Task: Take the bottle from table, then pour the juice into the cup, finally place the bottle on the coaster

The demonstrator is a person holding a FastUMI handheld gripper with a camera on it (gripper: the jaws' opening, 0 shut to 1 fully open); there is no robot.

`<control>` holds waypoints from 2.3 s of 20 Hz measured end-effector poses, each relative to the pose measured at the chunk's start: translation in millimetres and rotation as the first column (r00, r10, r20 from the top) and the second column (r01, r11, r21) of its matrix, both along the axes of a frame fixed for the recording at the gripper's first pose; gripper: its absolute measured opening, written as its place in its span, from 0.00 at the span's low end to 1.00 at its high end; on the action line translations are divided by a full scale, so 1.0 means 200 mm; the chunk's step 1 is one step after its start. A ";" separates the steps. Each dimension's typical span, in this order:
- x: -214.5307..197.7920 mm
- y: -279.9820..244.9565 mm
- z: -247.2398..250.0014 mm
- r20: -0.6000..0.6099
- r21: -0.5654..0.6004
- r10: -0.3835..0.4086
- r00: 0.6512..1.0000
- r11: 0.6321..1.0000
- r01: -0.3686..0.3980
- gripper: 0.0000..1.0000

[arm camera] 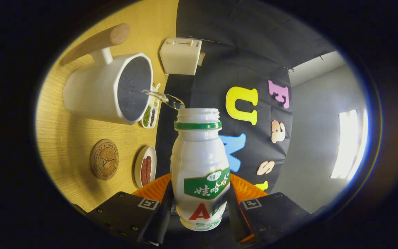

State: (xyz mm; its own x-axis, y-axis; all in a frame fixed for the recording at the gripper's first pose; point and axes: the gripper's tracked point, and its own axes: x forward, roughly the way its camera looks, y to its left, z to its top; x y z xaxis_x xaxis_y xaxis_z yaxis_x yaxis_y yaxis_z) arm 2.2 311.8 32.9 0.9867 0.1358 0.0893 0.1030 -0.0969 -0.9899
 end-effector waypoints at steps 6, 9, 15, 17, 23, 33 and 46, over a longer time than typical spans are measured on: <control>-0.01 0.00 0.00 -0.004 -0.009 0.000 1.000 1.000 0.000 0.72; -0.01 -0.01 0.00 -0.003 -0.016 -0.002 1.000 1.000 0.002 0.72; -0.01 -0.01 0.01 -0.001 -0.029 -0.007 1.000 1.000 0.007 0.72; -0.01 -0.02 0.01 0.001 -0.032 -0.008 1.000 0.999 0.008 0.72; 0.00 -0.02 0.02 0.004 -0.041 -0.009 1.000 0.999 0.009 0.72; 0.00 -0.02 0.03 0.010 -0.062 -0.015 1.000 0.998 0.016 0.72; -0.01 -0.03 0.04 0.018 -0.085 -0.016 1.000 0.996 0.017 0.72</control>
State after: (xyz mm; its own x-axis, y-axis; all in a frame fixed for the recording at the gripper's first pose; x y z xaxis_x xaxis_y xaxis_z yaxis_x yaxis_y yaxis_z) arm 0.9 306.4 40.7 0.9872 0.1274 0.0956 0.1181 -0.1827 -0.9761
